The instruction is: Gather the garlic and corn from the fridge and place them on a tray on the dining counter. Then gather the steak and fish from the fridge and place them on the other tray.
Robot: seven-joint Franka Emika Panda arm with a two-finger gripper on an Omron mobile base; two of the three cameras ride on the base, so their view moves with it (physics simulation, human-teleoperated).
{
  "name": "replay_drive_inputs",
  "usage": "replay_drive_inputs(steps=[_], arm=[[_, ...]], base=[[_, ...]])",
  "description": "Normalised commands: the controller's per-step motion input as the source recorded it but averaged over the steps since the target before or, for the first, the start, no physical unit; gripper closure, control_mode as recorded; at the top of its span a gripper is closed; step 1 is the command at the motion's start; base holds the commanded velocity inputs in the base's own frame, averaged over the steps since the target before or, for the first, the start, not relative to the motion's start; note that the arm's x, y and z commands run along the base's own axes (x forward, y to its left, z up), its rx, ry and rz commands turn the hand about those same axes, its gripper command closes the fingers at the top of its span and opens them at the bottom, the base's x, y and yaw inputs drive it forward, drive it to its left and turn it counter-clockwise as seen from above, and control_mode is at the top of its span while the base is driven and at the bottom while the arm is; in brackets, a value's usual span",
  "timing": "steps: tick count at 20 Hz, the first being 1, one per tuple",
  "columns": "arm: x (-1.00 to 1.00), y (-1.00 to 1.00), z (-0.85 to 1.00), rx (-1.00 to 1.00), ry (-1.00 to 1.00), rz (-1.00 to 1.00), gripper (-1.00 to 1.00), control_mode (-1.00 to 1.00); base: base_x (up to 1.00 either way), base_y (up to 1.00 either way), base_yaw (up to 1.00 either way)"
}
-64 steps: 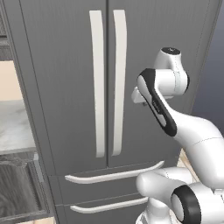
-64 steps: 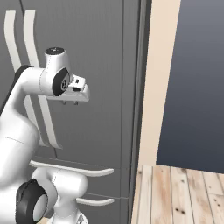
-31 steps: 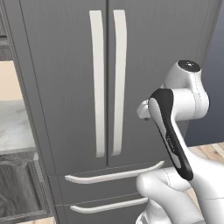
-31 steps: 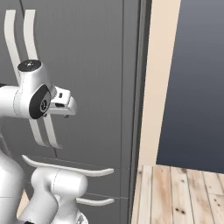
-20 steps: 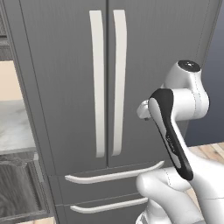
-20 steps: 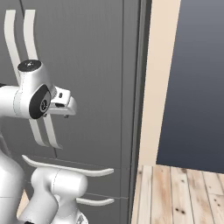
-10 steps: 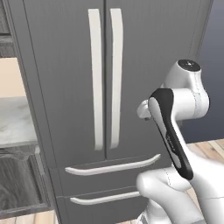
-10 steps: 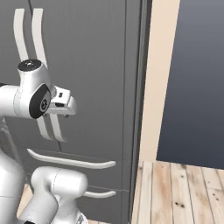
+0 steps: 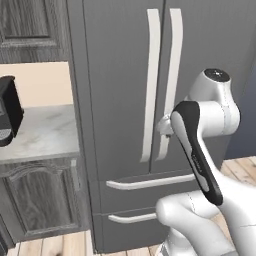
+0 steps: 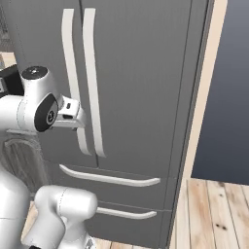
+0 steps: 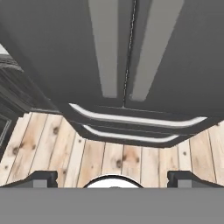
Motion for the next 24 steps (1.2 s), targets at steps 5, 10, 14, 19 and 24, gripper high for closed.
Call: replay_drive_inputs(steps=[5, 10, 14, 19, 24], arm=[[0.00, 0.00, 0.00, 0.00, 0.00, 0.00, -1.00, 1.00], [0.00, 0.00, 0.00, 0.00, 0.00, 0.00, -1.00, 1.00], [0.00, 0.00, 0.00, 0.00, 0.00, 0.00, -1.00, 1.00], [0.00, 0.00, 0.00, 0.00, 0.00, 0.00, -1.00, 1.00], [0.00, 0.00, 0.00, 0.00, 0.00, 0.00, -1.00, 1.00]], base=[[-0.03, 0.08, 0.00], [-0.20, -0.28, 0.00], [-0.26, -0.15, 0.00], [-0.15, -0.02, 0.00], [-0.63, 0.00, 0.00]])
